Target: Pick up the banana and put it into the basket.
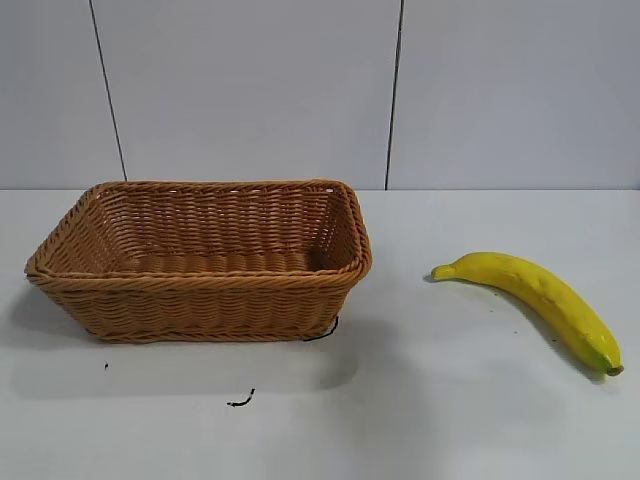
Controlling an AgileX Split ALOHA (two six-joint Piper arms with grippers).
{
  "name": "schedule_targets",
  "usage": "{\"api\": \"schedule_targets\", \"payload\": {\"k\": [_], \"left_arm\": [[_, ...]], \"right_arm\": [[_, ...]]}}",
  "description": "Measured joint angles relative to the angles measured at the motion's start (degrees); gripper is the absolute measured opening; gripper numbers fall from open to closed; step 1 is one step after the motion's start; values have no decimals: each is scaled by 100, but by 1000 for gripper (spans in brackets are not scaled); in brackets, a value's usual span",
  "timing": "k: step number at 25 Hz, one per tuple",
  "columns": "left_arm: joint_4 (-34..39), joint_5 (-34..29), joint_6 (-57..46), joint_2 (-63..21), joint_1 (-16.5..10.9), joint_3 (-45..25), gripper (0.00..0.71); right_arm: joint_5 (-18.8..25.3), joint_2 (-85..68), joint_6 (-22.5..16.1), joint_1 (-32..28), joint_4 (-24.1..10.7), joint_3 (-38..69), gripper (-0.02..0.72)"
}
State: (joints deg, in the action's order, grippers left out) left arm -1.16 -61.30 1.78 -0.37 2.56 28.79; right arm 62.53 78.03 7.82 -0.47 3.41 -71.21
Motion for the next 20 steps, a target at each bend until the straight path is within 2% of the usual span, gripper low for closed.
{"api": "schedule_targets", "payload": {"k": [7, 16, 20], "left_arm": [[0, 0, 0, 0, 0, 0, 635], [0, 0, 0, 0, 0, 0, 635], [0, 0, 0, 0, 0, 0, 635]], "right_arm": [[-20, 1319, 679, 0, 159, -436, 656], [-808, 2456, 843, 0, 227, -436, 644], [-1165, 2929, 857, 0, 403, -454, 644]]}}
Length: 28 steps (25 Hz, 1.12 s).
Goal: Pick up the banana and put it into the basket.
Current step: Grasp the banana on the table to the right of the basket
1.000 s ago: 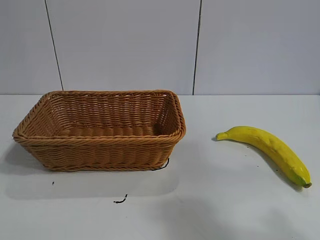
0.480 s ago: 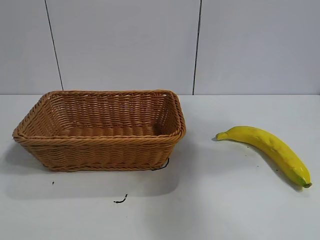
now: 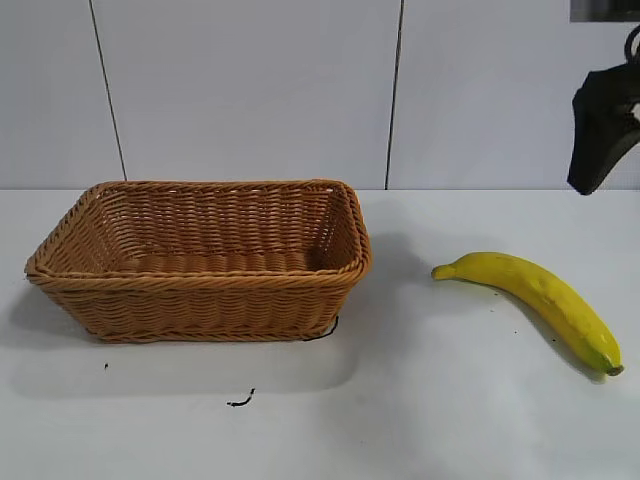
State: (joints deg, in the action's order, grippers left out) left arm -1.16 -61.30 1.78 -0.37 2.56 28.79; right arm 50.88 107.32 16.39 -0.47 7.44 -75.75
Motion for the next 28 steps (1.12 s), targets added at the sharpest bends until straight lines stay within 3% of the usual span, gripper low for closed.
{"api": "schedule_targets", "payload": {"k": [11, 23, 25, 28], "left_arm": [[0, 0, 0, 0, 0, 0, 635], [0, 0, 0, 0, 0, 0, 635], [0, 0, 0, 0, 0, 0, 635], [0, 0, 0, 0, 0, 0, 635]], "right_arm": [[-664, 1010, 101, 0, 85, -6, 636], [-901, 1367, 101, 0, 60, -18, 631], [-896, 1378, 79, 0, 60, -23, 591], [-896, 1378, 30, 0, 60, -23, 453]]}}
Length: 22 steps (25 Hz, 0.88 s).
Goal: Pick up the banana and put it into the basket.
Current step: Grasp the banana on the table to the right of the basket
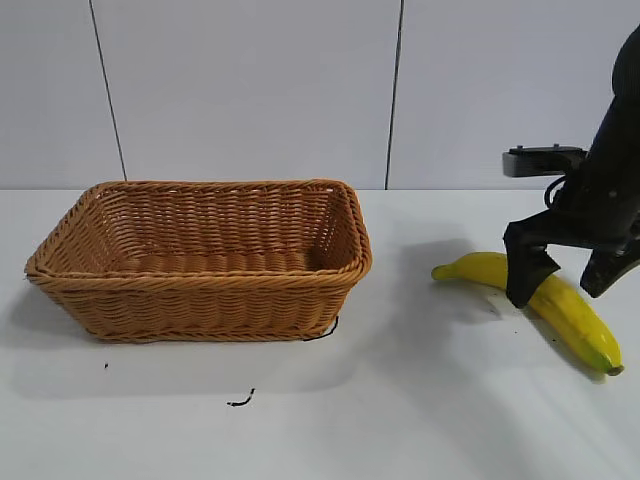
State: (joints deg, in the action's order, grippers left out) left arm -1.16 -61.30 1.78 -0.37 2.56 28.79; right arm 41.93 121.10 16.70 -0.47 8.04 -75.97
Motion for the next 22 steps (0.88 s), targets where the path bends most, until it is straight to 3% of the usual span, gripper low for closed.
{"api": "schedule_targets", "payload": {"k": [3, 13, 22], "left_arm": [[0, 0, 0, 0, 0, 0, 635], [0, 0, 0, 0, 0, 0, 635], [0, 0, 0, 0, 0, 0, 635]], "right_arm": [[33, 6, -42, 0, -6, 0, 286], [326, -144, -125, 0, -128, -70, 291], [1631, -1041, -357, 0, -136, -1178, 291]]}}
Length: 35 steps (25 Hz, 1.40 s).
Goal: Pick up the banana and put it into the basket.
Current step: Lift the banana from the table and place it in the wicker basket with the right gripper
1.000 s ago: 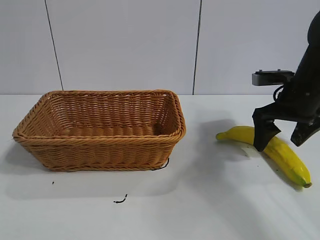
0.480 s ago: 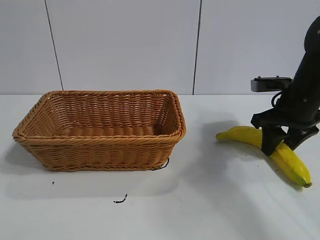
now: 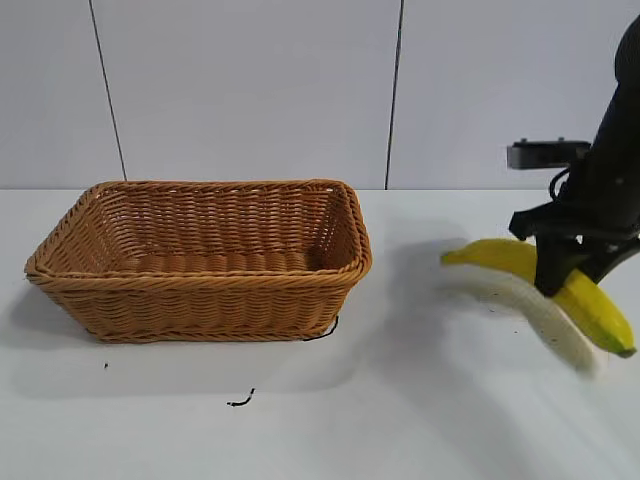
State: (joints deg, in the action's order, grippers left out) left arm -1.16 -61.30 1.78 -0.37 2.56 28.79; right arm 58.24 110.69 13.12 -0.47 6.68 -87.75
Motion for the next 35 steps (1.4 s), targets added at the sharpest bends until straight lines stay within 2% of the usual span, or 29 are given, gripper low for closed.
{"api": "schedule_targets", "payload": {"k": [5, 12, 22, 27, 35], "left_arm": [[0, 0, 0, 0, 0, 0, 635], [0, 0, 0, 0, 0, 0, 635], [0, 0, 0, 0, 0, 0, 635], [0, 0, 0, 0, 0, 0, 635], [0, 0, 0, 0, 0, 0, 635]], "right_arm": [[609, -133, -91, 32, -17, -842, 291], [699, -133, -126, 694, -84, -1439, 291], [109, 120, -132, 2337, -111, -1973, 291], [-277, 877, -92, 3076, -361, -2517, 291], [-712, 1927, 578, 3692, -607, -2929, 291]]}}
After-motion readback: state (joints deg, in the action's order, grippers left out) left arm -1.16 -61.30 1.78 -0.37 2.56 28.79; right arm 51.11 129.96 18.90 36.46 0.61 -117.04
